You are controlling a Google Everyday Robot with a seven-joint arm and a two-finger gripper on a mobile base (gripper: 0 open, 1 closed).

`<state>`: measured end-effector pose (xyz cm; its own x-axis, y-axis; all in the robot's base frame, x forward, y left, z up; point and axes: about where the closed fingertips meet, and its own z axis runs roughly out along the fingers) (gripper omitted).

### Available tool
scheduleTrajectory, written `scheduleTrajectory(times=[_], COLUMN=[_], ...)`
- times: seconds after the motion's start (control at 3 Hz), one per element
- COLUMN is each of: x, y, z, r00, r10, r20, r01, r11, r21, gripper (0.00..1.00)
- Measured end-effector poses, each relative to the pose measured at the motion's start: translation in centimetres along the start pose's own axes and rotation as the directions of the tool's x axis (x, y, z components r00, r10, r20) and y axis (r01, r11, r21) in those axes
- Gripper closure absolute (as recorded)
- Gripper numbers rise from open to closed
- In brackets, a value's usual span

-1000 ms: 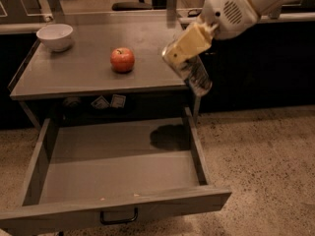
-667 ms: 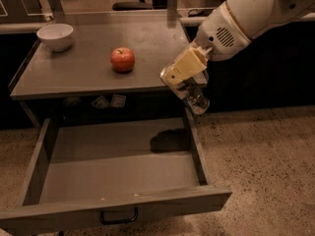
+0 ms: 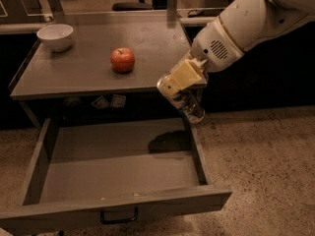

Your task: Place redbull can into top drawer

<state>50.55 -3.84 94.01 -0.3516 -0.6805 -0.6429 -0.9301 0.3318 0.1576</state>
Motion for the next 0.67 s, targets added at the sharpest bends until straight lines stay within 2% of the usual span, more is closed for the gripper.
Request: scheduleTrajectory(times=[0.33, 0.67], x=[2.5, 5.9], y=[0.4, 0.5], z=[5.3, 12.5], r00=[0.999, 0.994], r10=[0.035, 0.090], r20=[-0.013, -0.059], r01=[-0.036, -0.100], r11=[0.9951, 0.9764], r21=[-0.092, -0.192], gripper=[1.00, 1.00])
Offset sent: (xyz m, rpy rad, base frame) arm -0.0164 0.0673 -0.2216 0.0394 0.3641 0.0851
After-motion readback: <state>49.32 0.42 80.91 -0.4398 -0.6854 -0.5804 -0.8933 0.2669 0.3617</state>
